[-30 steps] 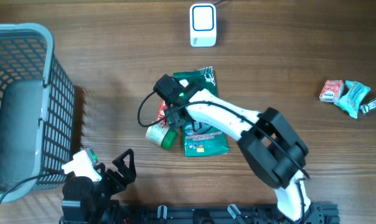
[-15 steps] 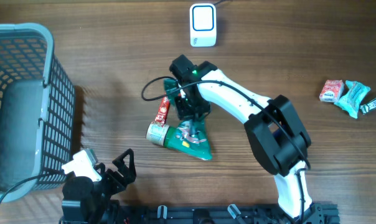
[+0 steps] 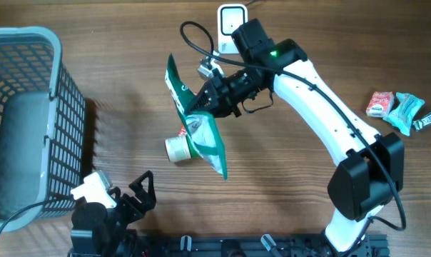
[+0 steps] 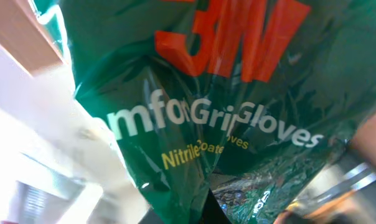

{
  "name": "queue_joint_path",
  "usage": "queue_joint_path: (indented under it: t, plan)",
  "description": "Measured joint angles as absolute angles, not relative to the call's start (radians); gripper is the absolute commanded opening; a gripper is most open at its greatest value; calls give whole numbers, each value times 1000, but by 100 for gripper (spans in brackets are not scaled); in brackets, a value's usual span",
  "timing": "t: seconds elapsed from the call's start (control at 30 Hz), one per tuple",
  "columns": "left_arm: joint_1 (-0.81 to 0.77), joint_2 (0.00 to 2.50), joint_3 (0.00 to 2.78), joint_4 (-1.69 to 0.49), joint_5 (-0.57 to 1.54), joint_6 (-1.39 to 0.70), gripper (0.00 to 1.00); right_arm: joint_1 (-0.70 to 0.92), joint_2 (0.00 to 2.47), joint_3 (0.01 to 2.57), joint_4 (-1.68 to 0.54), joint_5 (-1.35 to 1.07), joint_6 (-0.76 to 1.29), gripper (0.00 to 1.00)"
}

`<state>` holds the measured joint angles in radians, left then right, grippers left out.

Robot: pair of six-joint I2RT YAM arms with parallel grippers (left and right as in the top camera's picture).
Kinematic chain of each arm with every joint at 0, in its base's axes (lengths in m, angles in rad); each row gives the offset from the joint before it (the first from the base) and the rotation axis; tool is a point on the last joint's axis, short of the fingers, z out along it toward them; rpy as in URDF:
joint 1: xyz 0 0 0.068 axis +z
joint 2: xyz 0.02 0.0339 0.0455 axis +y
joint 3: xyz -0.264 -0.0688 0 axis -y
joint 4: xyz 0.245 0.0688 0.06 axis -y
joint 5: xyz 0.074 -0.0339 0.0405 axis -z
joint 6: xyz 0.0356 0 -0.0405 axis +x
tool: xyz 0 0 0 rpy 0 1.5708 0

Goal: Scan the item barcode
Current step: 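Grasp the green 3M gloves pack and lift it toward the scanner, then hold the gloves pack in front of the white scanner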

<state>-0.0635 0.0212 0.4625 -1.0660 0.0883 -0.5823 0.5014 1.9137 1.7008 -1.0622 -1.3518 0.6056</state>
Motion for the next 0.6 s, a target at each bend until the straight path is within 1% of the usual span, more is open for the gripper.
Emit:
queue_joint_path:
  t: [0.07, 0.2, 0.27, 0.37, 0.43, 0.6]
  plan:
    - [-64, 21, 463, -1066, 88, -582, 100, 501, 1914, 1701, -1062, -1373, 787, 4]
    - [-64, 21, 463, -1066, 88, -582, 100, 495, 1914, 1701, -1047, -1394, 1050, 4]
    - [-64, 21, 463, -1066, 88, -582, 100, 470, 1914, 1700, -978, -1414, 1133, 4]
    - [-64, 21, 463, -1066, 88, -582, 100, 416, 1914, 1693, -870, -1447, 1103, 4]
    - [-64, 21, 463, -1066, 88, -582, 100, 349, 1914, 1681, -784, -1510, 966, 4]
    - [-64, 21, 463, -1066, 88, -582, 100, 243, 1914, 1648, -773, -1559, 756, 4]
